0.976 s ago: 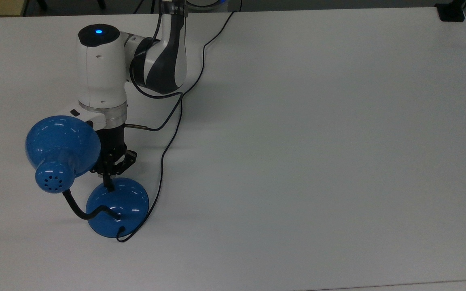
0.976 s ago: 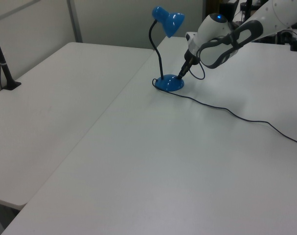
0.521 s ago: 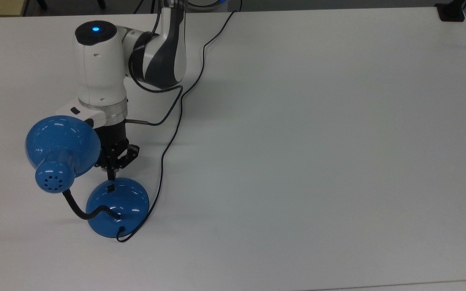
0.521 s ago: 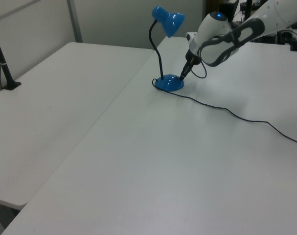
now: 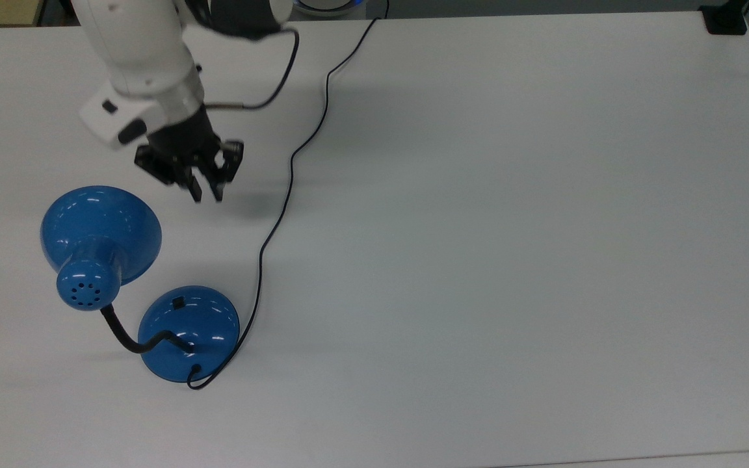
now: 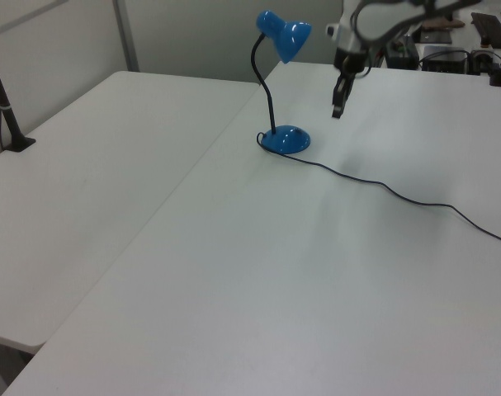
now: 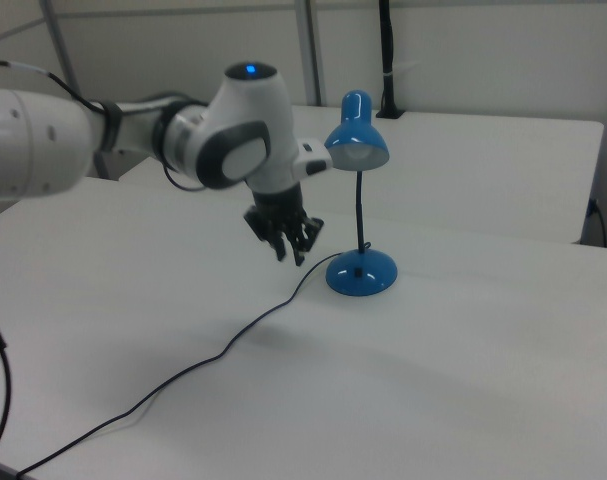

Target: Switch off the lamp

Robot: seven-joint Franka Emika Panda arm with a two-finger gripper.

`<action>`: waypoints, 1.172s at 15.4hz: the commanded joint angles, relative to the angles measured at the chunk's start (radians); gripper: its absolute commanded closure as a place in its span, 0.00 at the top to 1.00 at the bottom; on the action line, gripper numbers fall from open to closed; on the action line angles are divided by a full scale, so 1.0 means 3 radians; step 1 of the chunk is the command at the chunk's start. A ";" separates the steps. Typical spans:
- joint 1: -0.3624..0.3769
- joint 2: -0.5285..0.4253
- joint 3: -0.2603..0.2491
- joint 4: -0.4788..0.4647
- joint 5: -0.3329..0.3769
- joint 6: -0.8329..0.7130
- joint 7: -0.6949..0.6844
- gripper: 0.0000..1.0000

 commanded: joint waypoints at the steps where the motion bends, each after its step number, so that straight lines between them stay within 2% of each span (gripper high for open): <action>1: 0.0103 -0.0620 -0.0010 -0.0154 -0.0049 -0.0610 -0.0018 1.00; 4: 0.0287 -0.0892 -0.0015 -0.0123 -0.0248 -0.0990 0.0109 1.00; 7: 0.0553 -0.1020 -0.0035 -0.0123 -0.0442 -0.1006 0.0732 1.00; 9: 0.0645 -0.1031 -0.0040 -0.0123 -0.0545 -0.1092 0.0846 1.00; 11: 0.0656 -0.1056 -0.0045 -0.0123 -0.0611 -0.1139 0.0841 1.00; 18: 0.0656 -0.1015 -0.0040 -0.0123 -0.0607 -0.1108 0.0851 1.00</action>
